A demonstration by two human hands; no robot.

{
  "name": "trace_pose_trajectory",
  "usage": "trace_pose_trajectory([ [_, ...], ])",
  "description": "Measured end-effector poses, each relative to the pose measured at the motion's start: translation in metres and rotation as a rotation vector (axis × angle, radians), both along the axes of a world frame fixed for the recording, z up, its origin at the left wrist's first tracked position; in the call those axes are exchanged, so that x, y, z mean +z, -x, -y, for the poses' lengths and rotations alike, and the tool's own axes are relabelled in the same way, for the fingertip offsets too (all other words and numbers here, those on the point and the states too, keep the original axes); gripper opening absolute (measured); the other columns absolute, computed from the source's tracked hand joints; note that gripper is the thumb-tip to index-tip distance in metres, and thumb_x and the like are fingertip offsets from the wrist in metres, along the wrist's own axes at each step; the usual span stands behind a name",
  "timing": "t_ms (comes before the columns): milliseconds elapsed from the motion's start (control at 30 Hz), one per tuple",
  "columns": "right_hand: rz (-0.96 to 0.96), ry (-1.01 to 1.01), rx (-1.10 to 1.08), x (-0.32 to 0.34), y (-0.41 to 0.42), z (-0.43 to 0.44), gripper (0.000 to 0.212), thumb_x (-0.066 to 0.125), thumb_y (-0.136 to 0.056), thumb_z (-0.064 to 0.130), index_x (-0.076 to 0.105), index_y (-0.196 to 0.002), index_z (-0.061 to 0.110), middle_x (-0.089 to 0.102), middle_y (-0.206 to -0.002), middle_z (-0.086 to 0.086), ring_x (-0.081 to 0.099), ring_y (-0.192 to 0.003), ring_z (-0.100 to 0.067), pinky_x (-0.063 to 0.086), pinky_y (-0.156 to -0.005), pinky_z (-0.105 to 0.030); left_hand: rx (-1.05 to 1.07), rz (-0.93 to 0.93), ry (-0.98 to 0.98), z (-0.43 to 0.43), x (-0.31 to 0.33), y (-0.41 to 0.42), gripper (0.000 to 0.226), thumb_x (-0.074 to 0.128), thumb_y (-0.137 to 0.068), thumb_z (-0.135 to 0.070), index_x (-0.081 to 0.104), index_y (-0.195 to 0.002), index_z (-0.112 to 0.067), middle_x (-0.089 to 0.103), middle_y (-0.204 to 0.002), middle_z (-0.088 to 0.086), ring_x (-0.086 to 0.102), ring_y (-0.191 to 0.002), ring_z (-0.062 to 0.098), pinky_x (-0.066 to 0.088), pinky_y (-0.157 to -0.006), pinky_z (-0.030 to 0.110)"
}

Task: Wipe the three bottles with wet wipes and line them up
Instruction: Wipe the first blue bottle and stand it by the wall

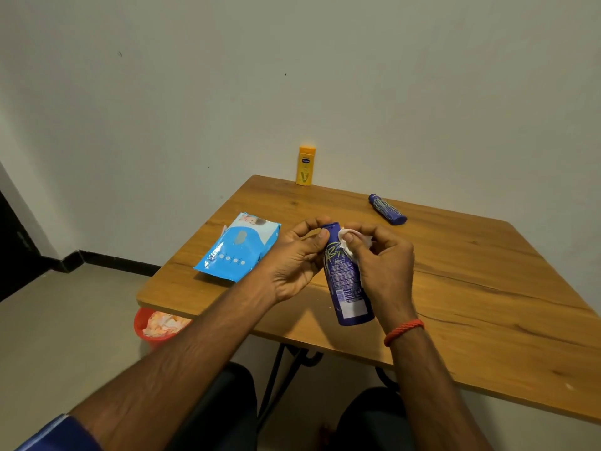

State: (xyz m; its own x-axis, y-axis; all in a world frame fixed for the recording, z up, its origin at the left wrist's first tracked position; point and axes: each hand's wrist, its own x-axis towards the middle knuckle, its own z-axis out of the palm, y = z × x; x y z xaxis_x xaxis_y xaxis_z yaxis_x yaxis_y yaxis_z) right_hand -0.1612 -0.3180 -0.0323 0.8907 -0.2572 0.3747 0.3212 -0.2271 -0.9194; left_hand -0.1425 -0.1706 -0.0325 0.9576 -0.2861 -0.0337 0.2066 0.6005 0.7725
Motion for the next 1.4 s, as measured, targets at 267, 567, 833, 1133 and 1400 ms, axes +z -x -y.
trace_pose_trajectory([
  [267, 0.225, 0.312, 0.012, 0.004, 0.005, 0.002, 0.017, 0.077, -0.083, 0.024, 0.076, -0.099, 0.019, 0.074, -0.094, 0.005, 0.068, -0.087, -0.006, 0.058, -0.075, -0.028, -0.029, 0.016, -0.007, -0.002, -0.001, -0.003, 0.042, 0.066, -0.081, -0.008, 0.067, -0.123, -0.014, 0.072, -0.104, 0.008, 0.067, -0.092, 0.018, 0.057, -0.081, 0.036],
  [567, 0.273, 0.611, 0.135, -0.016, 0.018, 0.026, 0.022, 0.077, -0.080, 0.026, 0.077, -0.099, 0.016, 0.070, -0.094, 0.002, 0.061, -0.086, 0.003, 0.044, -0.069, -0.005, 0.013, -0.043, -0.025, -0.006, -0.006, -0.001, 0.034, 0.063, -0.086, -0.013, 0.069, -0.119, -0.011, 0.063, -0.114, 0.016, 0.064, -0.098, 0.023, 0.059, -0.081, 0.035],
  [833, 0.313, 0.522, -0.042, 0.004, 0.007, -0.004, 0.019, 0.074, -0.087, 0.025, 0.076, -0.102, 0.013, 0.069, -0.092, -0.003, 0.061, -0.082, -0.009, 0.046, -0.072, -0.013, 0.019, -0.034, 0.062, 0.001, -0.006, 0.001, 0.037, 0.066, -0.081, -0.014, 0.068, -0.117, -0.006, 0.073, -0.097, 0.012, 0.069, -0.088, 0.020, 0.060, -0.078, 0.033],
  [1133, 0.390, 0.902, 0.252, -0.023, 0.026, 0.019, 0.020, 0.066, -0.084, 0.027, 0.075, -0.100, 0.020, 0.064, -0.104, 0.003, 0.057, -0.102, -0.010, 0.039, -0.083, -0.011, 0.075, -0.041, -0.038, -0.006, -0.014, -0.004, 0.029, 0.074, -0.071, -0.012, 0.079, -0.100, -0.017, 0.074, -0.099, 0.007, 0.064, -0.102, 0.025, 0.052, -0.097, 0.046],
  [1400, 0.397, 0.683, 0.082, -0.004, 0.017, 0.005, 0.020, 0.071, -0.086, 0.022, 0.075, -0.103, 0.012, 0.066, -0.100, -0.003, 0.059, -0.093, -0.012, 0.050, -0.076, -0.019, 0.066, -0.023, -0.097, -0.001, -0.006, -0.007, 0.038, 0.076, -0.073, -0.018, 0.071, -0.110, -0.013, 0.070, -0.101, 0.009, 0.062, -0.097, 0.024, 0.053, -0.087, 0.040],
])
